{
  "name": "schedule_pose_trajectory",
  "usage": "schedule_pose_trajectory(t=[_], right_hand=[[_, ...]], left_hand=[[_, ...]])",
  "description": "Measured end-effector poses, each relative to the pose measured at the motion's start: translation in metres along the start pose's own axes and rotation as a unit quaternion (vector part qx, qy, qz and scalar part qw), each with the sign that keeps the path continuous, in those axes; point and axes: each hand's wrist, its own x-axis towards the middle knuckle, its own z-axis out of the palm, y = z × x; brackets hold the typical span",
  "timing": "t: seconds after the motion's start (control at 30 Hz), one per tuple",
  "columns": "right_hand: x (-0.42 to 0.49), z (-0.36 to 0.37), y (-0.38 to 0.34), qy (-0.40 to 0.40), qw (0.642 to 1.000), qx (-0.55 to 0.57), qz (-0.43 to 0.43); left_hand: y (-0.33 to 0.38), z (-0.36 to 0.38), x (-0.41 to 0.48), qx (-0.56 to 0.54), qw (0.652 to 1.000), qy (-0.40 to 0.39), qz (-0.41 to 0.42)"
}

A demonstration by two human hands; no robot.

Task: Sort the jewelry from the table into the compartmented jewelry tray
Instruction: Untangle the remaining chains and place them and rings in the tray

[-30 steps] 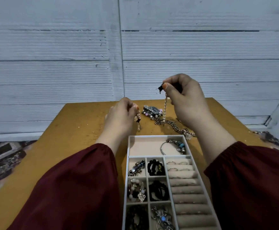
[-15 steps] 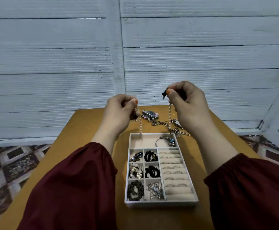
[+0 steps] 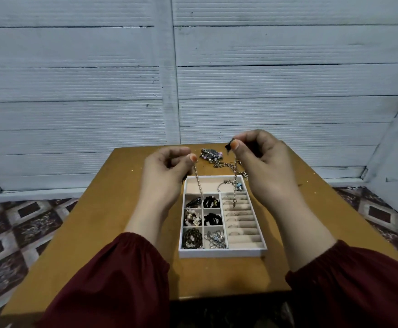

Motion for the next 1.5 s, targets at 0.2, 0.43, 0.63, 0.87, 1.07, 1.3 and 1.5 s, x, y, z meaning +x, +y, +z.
schedule_pose_trajectory(t=[0.2,0.43,0.63,0.87,1.07,1.3,1.5], right_hand=[[-0.023,0.000,0.002,-0.011,1.000,0.012,0.004],[-0.041,0.004,0.007,-0.030,0.999,0.021,0.002],[-0.049,0.003,0.012,-0.042,0.999,0.008,0.010],[-0.057,0.004,0.025,-0.056,0.998,-0.004,0.026],[-0.063,0.005,0.036,-0.068,0.997,-0.018,0.046],[-0.068,0.000,0.049,-0.094,0.989,-0.097,0.064],[-0.073,0.001,0.060,-0.126,0.950,-0.277,0.064]], left_hand=[[-0.007,0.000,-0.021,-0.033,0.999,0.015,0.006],[-0.014,0.000,-0.035,-0.062,0.998,0.022,0.009],[-0.014,0.000,-0.035,-0.066,0.997,0.027,0.013],[-0.014,-0.002,-0.032,-0.075,0.997,0.028,0.017],[-0.014,-0.001,-0.032,-0.079,0.996,0.031,0.022],[-0.010,-0.002,-0.031,-0.083,0.996,0.033,0.030],[-0.008,-0.002,-0.030,-0.081,0.995,0.033,0.038]])
